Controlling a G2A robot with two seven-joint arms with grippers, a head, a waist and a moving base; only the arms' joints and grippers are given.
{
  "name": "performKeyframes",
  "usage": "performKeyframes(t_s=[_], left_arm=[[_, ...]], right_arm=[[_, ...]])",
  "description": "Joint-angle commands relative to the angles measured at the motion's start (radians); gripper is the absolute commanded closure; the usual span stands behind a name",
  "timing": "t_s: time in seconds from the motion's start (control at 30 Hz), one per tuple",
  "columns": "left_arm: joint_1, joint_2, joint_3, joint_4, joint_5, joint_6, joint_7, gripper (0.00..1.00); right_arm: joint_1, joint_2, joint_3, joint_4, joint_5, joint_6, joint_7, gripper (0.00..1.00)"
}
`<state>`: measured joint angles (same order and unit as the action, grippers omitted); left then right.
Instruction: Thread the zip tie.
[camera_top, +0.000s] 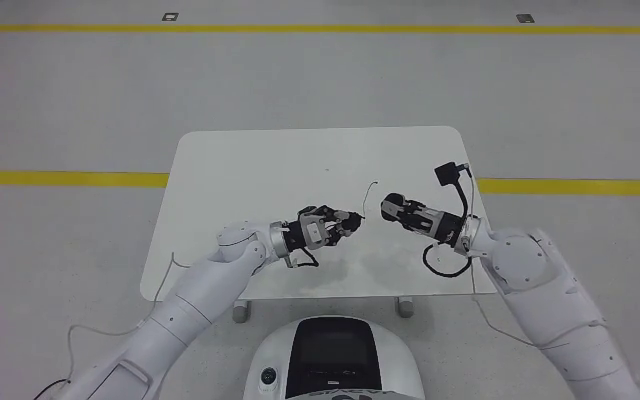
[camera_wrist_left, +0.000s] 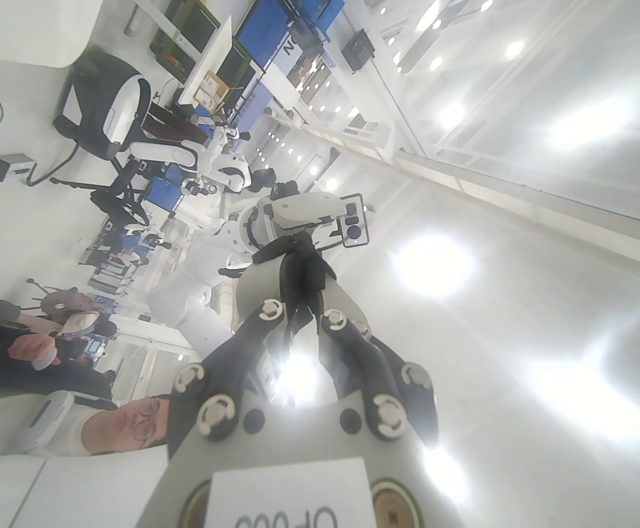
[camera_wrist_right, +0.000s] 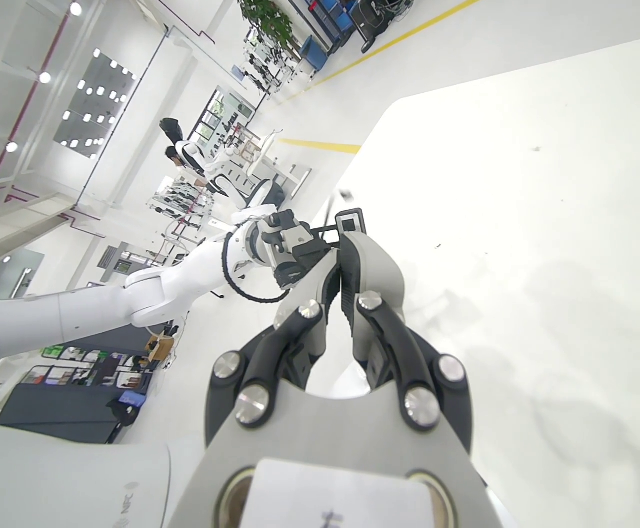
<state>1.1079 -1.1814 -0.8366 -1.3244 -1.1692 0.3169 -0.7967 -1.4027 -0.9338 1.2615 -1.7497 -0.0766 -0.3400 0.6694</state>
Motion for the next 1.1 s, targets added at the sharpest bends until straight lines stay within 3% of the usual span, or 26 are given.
performKeyframes(t_s=[0.0,0.23,0.27,0.3,0.33,0.7,0.77,0.87,0.93,1.07], left_arm=[[0.0,-0.001,0.001,0.0,0.002,0.002,-0.001,1.0],[0.0,-0.001,-0.003,-0.001,0.007,-0.002,-0.003,1.0],[0.001,-0.001,-0.004,-0.002,0.008,-0.003,-0.004,1.0],[0.002,-0.001,-0.005,-0.003,0.01,-0.004,-0.005,1.0],[0.002,0.0,-0.004,-0.01,0.018,-0.005,-0.014,1.0],[0.003,0.001,-0.006,-0.02,0.031,-0.011,-0.013,1.0],[0.01,0.0,-0.009,-0.033,0.026,-0.046,-0.027,1.0],[0.024,-0.001,-0.026,-0.04,0.014,-0.137,-0.074,1.0],[0.029,-0.002,-0.034,-0.042,0.041,-0.21,-0.079,1.0],[0.037,-0.004,-0.041,-0.04,0.092,-0.317,-0.075,1.0]], right_arm=[[0.001,0.0,-0.001,0.001,0.001,0.0,-0.002,1.0],[0.002,-0.001,0.0,0.011,0.009,0.0,-0.027,1.0],[0.001,-0.001,0.0,0.012,0.011,0.0,-0.026,0.89],[0.002,-0.001,-0.001,0.013,0.015,0.0,-0.022,0.41],[0.002,-0.001,-0.001,0.013,0.015,0.0,-0.022,0.0],[0.002,-0.001,-0.001,0.013,0.015,0.0,-0.022,0.0],[-0.003,-0.003,-0.003,0.014,0.04,0.0,-0.03,0.0],[-0.001,-0.004,0.002,0.018,0.123,0.0,0.009,0.0],[0.007,-0.005,0.01,0.025,0.228,0.0,0.077,0.0],[0.029,-0.014,0.034,0.066,0.441,0.0,0.245,0.0]])
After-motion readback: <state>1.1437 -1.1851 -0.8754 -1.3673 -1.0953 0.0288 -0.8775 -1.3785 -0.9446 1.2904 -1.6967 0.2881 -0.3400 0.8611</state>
